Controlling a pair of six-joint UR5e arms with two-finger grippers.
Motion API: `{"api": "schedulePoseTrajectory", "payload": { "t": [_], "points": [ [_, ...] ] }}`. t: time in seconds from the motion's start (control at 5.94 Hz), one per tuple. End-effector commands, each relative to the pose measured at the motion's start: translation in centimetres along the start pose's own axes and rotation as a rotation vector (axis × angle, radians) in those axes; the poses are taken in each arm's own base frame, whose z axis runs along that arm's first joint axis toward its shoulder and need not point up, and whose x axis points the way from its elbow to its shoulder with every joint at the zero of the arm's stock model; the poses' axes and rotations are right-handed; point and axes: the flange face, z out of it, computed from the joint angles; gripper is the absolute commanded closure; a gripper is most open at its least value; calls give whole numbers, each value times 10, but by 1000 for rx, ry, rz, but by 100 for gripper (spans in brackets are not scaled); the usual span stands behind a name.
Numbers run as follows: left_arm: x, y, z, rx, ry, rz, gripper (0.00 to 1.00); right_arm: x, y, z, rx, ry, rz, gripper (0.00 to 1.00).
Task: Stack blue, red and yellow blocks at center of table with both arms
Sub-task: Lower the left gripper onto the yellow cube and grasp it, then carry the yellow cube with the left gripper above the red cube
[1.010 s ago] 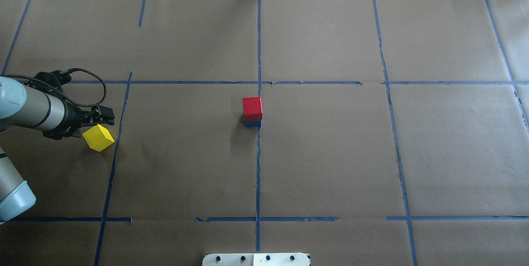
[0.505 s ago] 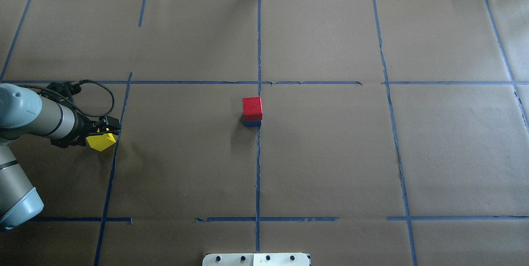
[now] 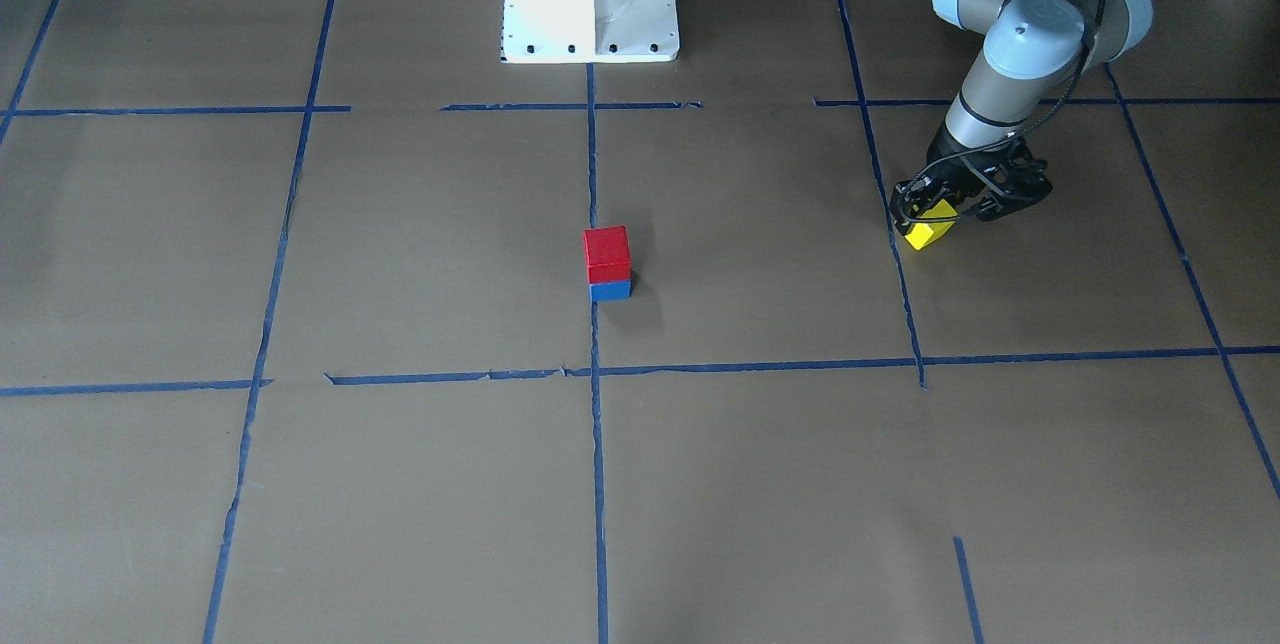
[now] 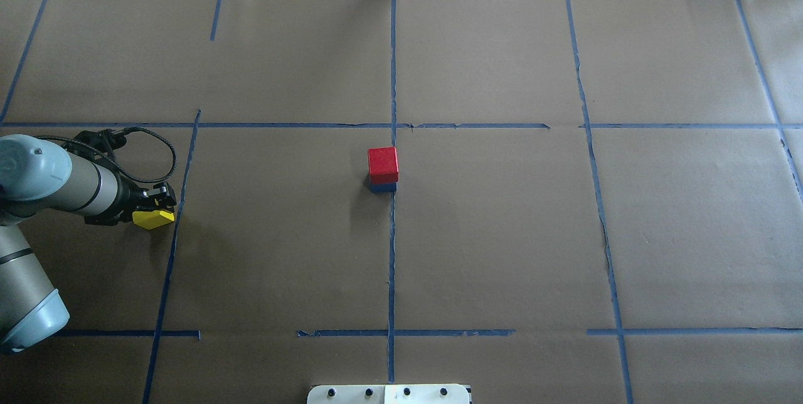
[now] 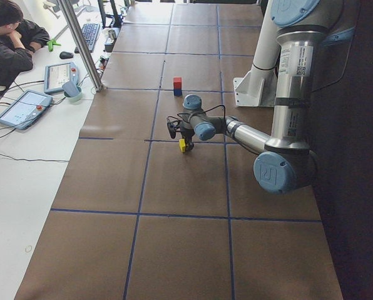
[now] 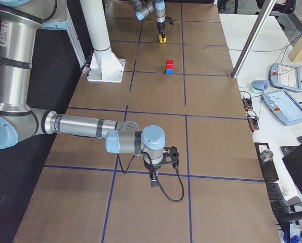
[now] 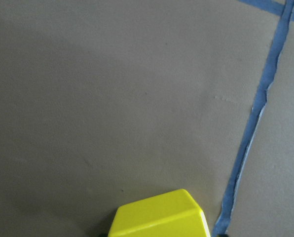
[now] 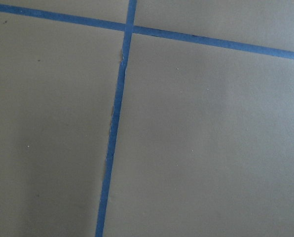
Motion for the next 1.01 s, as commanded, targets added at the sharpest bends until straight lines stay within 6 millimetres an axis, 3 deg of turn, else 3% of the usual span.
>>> {"api": "schedulePoseTrajectory", "payload": {
  "t": [0.0,0.17,0.34,0.51,0.67,0.84],
  "points": [
    [16,3,-13,-2,24,11,98,0,0,0,0,0,0,0],
    [55,5,-28,-1,47,22,99,0,0,0,-1,0,0,0],
    [137,25,-44,-25,22,50,99,0,0,0,-1,0,0,0],
    [215,45,-75,-43,11,117,99,0,0,-1,15,2,-11,0],
    [266,53,-110,-31,86,186,99,3,0,5,26,1,-18,0],
    [313,59,-127,-29,125,202,100,4,0,4,27,0,-15,0]
  ]
}}
